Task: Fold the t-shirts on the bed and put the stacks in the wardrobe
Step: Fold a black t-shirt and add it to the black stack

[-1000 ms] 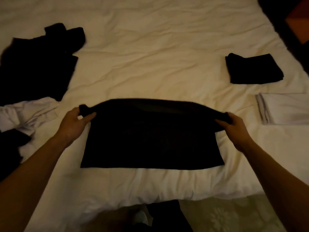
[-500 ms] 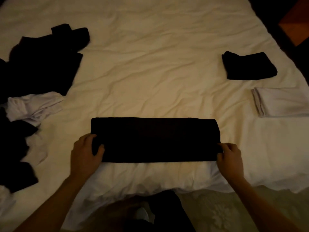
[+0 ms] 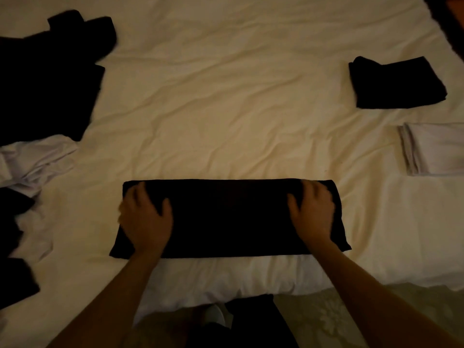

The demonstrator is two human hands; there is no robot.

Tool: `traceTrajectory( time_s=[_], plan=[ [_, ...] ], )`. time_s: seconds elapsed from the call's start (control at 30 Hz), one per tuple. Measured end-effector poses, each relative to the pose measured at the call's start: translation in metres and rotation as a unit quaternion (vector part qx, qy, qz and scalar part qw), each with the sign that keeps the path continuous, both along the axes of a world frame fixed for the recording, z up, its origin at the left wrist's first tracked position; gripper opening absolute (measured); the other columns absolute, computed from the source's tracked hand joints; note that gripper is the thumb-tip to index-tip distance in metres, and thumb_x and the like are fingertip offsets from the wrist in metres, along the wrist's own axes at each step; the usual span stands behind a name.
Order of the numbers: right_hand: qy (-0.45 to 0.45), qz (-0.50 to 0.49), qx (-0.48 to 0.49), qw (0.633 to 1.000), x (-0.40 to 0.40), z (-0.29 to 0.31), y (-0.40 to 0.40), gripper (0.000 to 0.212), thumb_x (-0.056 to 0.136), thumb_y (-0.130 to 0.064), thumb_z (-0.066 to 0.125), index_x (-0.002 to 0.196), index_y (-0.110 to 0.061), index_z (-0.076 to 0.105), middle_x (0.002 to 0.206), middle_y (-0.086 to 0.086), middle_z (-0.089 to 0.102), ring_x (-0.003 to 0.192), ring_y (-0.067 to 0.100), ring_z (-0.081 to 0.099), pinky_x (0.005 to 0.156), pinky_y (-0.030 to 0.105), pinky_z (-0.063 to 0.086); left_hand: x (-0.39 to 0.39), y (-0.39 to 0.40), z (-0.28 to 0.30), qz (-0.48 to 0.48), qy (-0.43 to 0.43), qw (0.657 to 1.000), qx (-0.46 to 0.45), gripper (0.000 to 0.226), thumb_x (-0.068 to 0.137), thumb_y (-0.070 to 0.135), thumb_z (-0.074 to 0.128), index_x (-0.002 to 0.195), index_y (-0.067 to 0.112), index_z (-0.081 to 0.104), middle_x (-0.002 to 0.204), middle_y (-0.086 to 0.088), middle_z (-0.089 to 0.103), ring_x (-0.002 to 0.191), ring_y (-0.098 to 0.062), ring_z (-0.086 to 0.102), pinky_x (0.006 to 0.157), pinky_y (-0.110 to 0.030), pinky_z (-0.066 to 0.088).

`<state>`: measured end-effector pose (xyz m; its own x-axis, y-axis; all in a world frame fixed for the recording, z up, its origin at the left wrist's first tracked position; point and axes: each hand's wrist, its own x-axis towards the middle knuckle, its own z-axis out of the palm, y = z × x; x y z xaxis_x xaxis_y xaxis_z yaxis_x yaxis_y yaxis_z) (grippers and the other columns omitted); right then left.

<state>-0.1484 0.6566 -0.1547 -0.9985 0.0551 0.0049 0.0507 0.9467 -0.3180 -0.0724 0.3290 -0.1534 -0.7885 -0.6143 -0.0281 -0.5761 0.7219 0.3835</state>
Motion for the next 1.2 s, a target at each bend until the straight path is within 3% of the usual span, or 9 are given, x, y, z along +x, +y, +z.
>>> traceTrajectory(
  time_s=[0.1, 0.27, 0.53, 0.8, 0.93, 1.0, 1.07, 1.13, 1.2],
  plan=[
    [-0.086, -0.166, 0.027, 0.982, -0.007, 0.007, 0.048, 0.064, 0.092, -0.044, 0.061, 0.133, 0.002, 0.046, 0.129, 0.03, 0.048, 0.116, 0.047, 0.046, 0.093, 0.054, 0.04, 0.004, -0.043, 0.007, 0.125, -0.066, 0.988, 0.061, 0.06, 0.09, 0.033, 0.067, 0.135, 0.0, 0.046, 0.133, -0.029, 0.046, 0.121, -0.048, 0.044, 0.095, -0.057, 0.039],
    [-0.161, -0.098, -0.026, 0.982, -0.006, 0.006, 0.066, 0.046, 0.096, -0.042, 0.054, 0.109, 0.001, 0.053, 0.105, 0.021, 0.056, 0.098, 0.04, 0.054, 0.08, 0.048, 0.046, 0.007, -0.054, 0.009, 0.073, -0.055, 0.985, 0.147, 0.026, 0.097, 0.025, 0.059, 0.102, 0.0, 0.062, 0.099, -0.025, 0.063, 0.092, -0.041, 0.06, 0.069, -0.036, 0.038],
    [-0.11, -0.177, -0.154, 0.966, -0.019, 0.015, 0.051, 0.016, 0.102, -0.022, 0.048, 0.094, -0.008, 0.045, 0.079, 0.003, 0.052, 0.076, 0.027, 0.052, 0.069, 0.036, 0.039, -0.017, -0.067, 0.027, 0.079, 0.023, 0.976, 0.203, 0.025, 0.098, 0.02, 0.059, 0.115, 0.003, 0.065, 0.107, -0.019, 0.066, 0.101, -0.035, 0.061, 0.08, -0.033, 0.04],
    [-0.133, -0.23, -0.213, 0.94, -0.023, 0.009, 0.049, 0.03, 0.102, -0.027, 0.047, 0.114, 0.001, 0.051, 0.092, 0.01, 0.055, 0.09, 0.035, 0.059, 0.075, 0.04, 0.045, -0.016, -0.063, 0.014, 0.102, 0.032, 0.974, 0.2, 0.029, 0.101, 0.027, 0.055, 0.112, 0.001, 0.063, 0.105, -0.022, 0.065, 0.098, -0.036, 0.06, 0.077, -0.035, 0.038],
    [-0.058, -0.189, -0.064, 0.978, -0.011, 0.006, 0.044, 0.043, 0.1, -0.029, 0.052, 0.127, 0.004, 0.047, 0.119, 0.026, 0.055, 0.107, 0.045, 0.054, 0.085, 0.051, 0.045, -0.003, -0.061, 0.006, 0.097, 0.028, 0.994, 0.049, 0.046, 0.098, 0.03, 0.055, 0.134, 0.002, 0.048, 0.126, -0.026, 0.056, 0.119, -0.045, 0.049, 0.097, -0.054, 0.037],
    [0.038, -0.124, 0.01, 0.992, -0.007, 0.008, 0.027, 0.046, 0.097, -0.03, 0.05, 0.128, 0.004, 0.049, 0.125, 0.029, 0.053, 0.112, 0.046, 0.05, 0.09, 0.054, 0.042, -0.005, -0.033, 0.011, 0.016, 0.079, 0.997, -0.016, 0.052, 0.098, 0.03, 0.051, 0.141, 0.001, 0.042, 0.136, -0.026, 0.049, 0.126, -0.043, 0.042, 0.103, -0.054, 0.031],
    [0.082, -0.033, 0.023, 0.996, -0.005, 0.009, -0.009, 0.047, 0.093, -0.031, 0.048, 0.126, 0.002, 0.054, 0.126, 0.027, 0.054, 0.115, 0.043, 0.049, 0.093, 0.052, 0.041, -0.011, 0.015, 0.011, -0.154, 0.093, 0.983, -0.04, 0.056, 0.098, 0.034, 0.046, 0.144, 0.003, 0.043, 0.144, -0.023, 0.045, 0.132, -0.041, 0.041, 0.107, -0.051, 0.031],
    [0.085, 0.09, 0.02, 0.992, 0.004, 0.003, -0.055, 0.046, 0.092, -0.03, 0.047, 0.126, -0.001, 0.058, 0.128, 0.025, 0.055, 0.118, 0.041, 0.051, 0.096, 0.049, 0.043, -0.015, 0.066, -0.002, -0.312, 0.036, 0.948, -0.059, 0.058, 0.098, 0.039, 0.044, 0.148, 0.012, 0.042, 0.154, -0.016, 0.038, 0.142, -0.037, 0.033, 0.112, -0.049, 0.029],
    [0.061, 0.197, 0.04, 0.978, 0.016, -0.01, -0.089, 0.047, 0.093, -0.031, 0.044, 0.13, -0.005, 0.058, 0.134, 0.022, 0.055, 0.124, 0.038, 0.051, 0.1, 0.047, 0.045, -0.022, 0.095, -0.017, -0.362, -0.029, 0.929, -0.076, 0.06, 0.097, 0.044, 0.037, 0.152, 0.018, 0.038, 0.159, -0.011, 0.032, 0.147, -0.033, 0.026, 0.115, -0.051, 0.03]
  ],
)
